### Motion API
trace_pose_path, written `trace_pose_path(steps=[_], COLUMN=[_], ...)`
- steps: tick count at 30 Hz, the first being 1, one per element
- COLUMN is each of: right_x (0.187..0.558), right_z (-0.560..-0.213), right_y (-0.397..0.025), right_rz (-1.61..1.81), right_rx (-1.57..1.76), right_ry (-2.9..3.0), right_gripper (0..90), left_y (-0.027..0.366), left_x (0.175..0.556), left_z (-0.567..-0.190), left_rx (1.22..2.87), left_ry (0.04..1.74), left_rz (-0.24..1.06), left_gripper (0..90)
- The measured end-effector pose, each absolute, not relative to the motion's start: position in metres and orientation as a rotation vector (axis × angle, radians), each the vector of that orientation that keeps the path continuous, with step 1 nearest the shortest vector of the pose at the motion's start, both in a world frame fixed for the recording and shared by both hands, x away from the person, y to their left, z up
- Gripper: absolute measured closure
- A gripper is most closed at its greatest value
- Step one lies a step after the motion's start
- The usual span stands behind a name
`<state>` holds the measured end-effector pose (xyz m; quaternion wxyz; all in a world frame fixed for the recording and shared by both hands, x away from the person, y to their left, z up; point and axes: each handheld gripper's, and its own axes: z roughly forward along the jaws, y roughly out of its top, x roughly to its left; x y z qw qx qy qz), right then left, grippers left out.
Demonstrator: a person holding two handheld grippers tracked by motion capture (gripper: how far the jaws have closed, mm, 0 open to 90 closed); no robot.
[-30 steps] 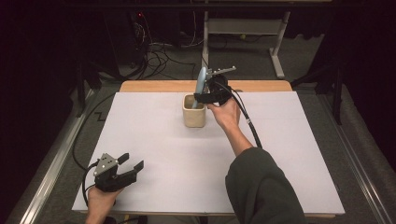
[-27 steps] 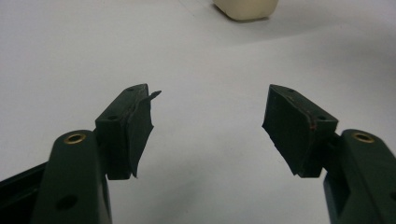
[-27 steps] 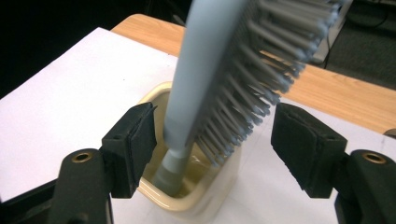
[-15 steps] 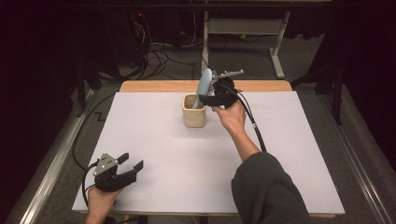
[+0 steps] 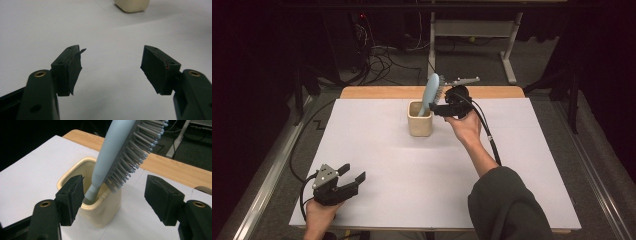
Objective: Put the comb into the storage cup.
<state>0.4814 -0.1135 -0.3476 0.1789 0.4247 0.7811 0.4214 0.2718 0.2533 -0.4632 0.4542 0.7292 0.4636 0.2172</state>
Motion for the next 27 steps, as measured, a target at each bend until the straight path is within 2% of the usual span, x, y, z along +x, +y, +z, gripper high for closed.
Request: trace_pose_path(steps=[27], right_x=[0.46], right_z=[-0.343], right_y=[-0.173], right_rz=[1.216], right_rx=[1.233], right_ry=[2.127], right_gripper=[33.8], left_y=[0.254], left_x=[0.272], left_z=[-0.462], left_rx=[1.794], left_ry=[1.146], left_rz=[0.536], left_gripper=[33.1])
